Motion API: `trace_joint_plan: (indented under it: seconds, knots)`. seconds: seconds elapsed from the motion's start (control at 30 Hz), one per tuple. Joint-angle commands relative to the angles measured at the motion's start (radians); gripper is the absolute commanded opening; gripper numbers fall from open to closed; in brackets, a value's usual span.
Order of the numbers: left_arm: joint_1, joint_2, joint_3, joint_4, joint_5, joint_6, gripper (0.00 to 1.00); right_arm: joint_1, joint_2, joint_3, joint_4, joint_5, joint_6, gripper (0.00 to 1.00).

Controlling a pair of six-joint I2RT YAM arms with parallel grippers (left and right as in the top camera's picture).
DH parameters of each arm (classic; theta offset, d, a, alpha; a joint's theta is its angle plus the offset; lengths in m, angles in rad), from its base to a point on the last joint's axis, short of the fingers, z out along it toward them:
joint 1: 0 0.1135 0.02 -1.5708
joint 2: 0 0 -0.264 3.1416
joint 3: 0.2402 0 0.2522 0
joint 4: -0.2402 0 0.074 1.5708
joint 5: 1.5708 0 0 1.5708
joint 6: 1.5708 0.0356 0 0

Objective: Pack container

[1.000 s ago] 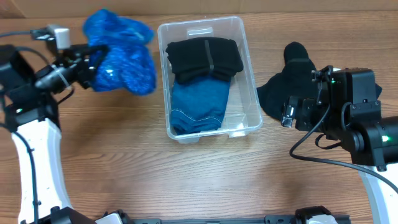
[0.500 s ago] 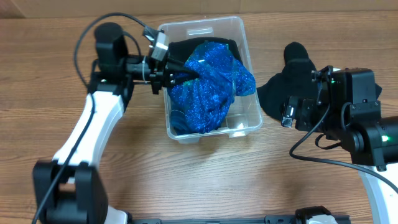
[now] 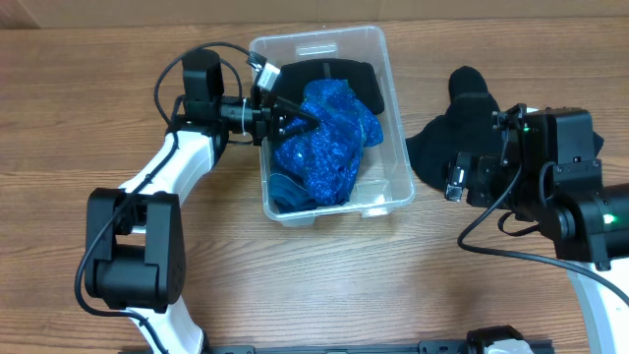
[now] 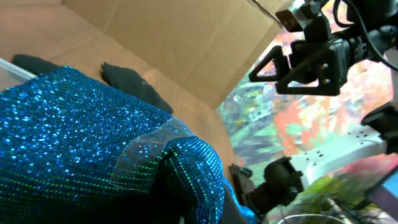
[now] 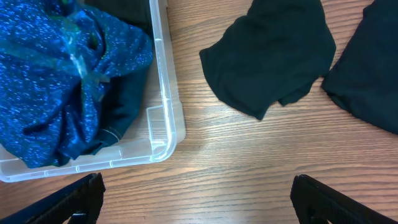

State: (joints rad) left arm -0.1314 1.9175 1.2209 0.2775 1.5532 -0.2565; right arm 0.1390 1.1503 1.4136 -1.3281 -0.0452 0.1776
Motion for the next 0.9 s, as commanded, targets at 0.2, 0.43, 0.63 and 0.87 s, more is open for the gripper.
trace_joint_plan:
  seconds: [0.2, 0.43, 0.63, 0.87]
  knots:
    - [-0.047, 0.000, 0.026, -0.012, 0.029, -0.043, 0.12, -0.003, -0.002, 0.002, 0.002, -0.002, -0.011, 1.00]
    - [0.069, 0.000, 0.027, -0.006, 0.011, -0.354, 1.00, -0.003, -0.002, 0.002, 0.002, -0.002, -0.011, 1.00]
    - [0.132, 0.000, 0.027, -0.014, -0.048, -0.629, 1.00, -0.003, -0.002, 0.002, 0.002, -0.002, -0.011, 1.00]
    - [0.125, -0.025, 0.027, 0.272, -0.040, -0.835, 1.00, -0.003, -0.002, 0.002, 0.002, -0.002, -0.011, 1.00]
